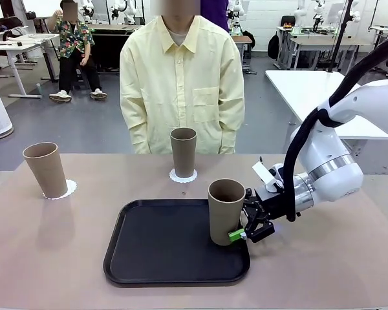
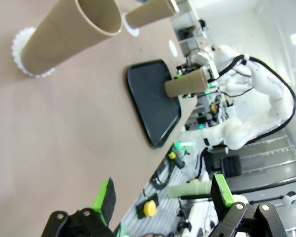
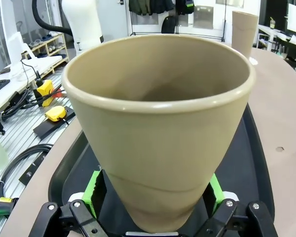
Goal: Place coasters on the table and set cups on them.
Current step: Take one Reusable plastic cup from the Flat Tray and place it on a coaster set by the human.
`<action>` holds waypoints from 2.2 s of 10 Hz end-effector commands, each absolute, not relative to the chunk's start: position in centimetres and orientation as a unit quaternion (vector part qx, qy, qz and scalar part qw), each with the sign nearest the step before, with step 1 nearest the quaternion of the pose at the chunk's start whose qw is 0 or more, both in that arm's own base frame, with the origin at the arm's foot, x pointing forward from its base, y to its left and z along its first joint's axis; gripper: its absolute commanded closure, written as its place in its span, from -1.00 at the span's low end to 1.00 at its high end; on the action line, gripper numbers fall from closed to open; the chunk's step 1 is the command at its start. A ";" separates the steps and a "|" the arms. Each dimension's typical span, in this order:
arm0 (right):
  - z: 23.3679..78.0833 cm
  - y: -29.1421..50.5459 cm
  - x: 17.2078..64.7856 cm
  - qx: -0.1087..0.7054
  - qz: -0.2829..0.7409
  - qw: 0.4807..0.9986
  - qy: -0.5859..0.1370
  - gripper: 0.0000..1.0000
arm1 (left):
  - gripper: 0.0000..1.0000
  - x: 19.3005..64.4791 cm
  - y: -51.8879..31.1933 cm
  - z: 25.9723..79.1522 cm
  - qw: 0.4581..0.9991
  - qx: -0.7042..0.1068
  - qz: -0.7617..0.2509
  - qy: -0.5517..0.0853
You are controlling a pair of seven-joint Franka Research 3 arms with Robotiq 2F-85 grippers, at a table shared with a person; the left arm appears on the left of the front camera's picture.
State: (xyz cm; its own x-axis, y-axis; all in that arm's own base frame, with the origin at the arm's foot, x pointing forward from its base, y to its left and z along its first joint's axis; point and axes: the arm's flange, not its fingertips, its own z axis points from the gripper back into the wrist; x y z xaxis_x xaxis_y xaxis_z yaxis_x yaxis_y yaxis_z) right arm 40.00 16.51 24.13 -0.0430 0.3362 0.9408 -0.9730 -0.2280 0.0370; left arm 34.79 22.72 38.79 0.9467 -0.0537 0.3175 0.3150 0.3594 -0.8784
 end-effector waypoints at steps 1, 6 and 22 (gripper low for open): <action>23.7 17.7 40.6 0.467 0.626 0.517 -0.350 -1.00 | -1.00 34.8 22.6 39.0 0.817 -0.553 -0.115 -0.117; 23.5 17.4 40.8 0.481 0.626 0.508 -0.345 1.00 | -1.00 34.8 22.6 39.0 0.817 -0.553 -0.115 -0.117; 45.3 4.8 43.3 0.410 0.515 0.600 -0.455 -0.60 | -1.00 34.8 22.6 39.0 0.817 -0.553 -0.115 -0.117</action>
